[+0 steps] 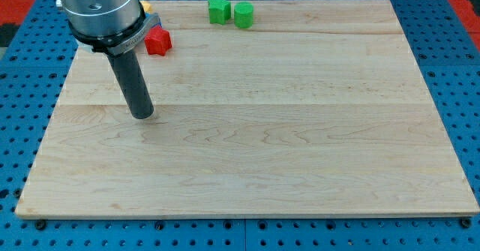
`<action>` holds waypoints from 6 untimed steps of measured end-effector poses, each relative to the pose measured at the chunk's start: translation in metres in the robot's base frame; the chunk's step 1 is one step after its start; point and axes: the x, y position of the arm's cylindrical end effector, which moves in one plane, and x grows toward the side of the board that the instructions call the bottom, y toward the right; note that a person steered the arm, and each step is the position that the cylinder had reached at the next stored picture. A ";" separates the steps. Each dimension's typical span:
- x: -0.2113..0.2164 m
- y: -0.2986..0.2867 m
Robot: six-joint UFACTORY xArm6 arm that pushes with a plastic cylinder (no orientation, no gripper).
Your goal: Push the yellow hexagon into the blue blocks
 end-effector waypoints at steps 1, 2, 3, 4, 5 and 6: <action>0.000 0.000; 0.000 0.000; 0.000 0.000; -0.004 -0.007; -0.004 -0.008; -0.004 -0.025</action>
